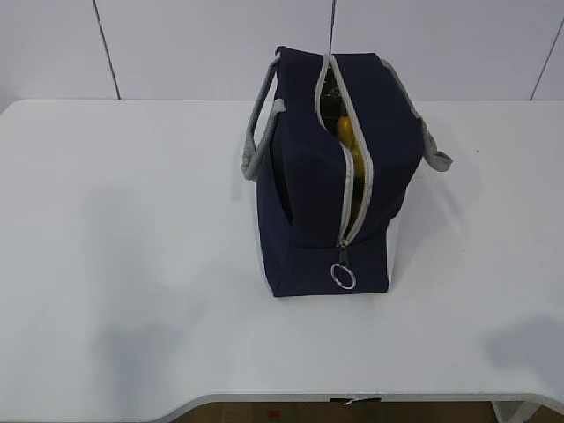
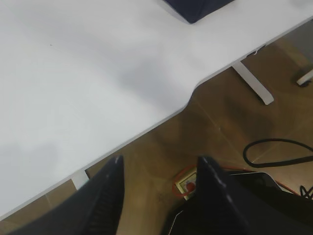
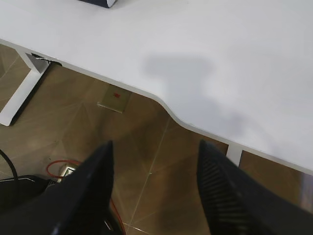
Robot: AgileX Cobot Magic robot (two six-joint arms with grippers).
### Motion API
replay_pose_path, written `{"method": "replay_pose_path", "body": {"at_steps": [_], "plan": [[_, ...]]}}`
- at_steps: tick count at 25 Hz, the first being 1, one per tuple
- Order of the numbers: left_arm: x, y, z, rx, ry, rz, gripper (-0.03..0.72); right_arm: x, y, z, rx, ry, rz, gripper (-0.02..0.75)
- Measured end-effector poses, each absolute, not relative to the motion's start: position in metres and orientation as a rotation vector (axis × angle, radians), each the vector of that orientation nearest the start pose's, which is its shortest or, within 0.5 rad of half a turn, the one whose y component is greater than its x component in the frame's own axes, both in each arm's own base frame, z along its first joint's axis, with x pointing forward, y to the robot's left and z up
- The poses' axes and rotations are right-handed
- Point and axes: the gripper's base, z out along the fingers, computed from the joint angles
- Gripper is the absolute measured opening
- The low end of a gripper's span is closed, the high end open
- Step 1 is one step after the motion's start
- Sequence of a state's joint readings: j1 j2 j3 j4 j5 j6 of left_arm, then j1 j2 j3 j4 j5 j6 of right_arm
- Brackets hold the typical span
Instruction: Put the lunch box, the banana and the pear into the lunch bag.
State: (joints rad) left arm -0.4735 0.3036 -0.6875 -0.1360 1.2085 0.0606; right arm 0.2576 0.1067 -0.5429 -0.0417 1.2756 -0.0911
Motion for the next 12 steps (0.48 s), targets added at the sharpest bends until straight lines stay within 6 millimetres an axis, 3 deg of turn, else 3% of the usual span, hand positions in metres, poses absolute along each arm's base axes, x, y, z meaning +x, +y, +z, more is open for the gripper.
{"method": "replay_pose_path", "body": {"at_steps": [6, 12], "plan": [[0.013, -0.019, 0.281, 0.612, 2.240, -0.377, 0.368, -0.002, -0.005, 0.272, -0.397, 2.294, 0.024, 0.443], [0.015, -0.020, 0.279, 0.600, 2.213, -0.381, 0.368, 0.004, -0.003, 0.270, -0.392, 2.245, 0.029, 0.443]]}}
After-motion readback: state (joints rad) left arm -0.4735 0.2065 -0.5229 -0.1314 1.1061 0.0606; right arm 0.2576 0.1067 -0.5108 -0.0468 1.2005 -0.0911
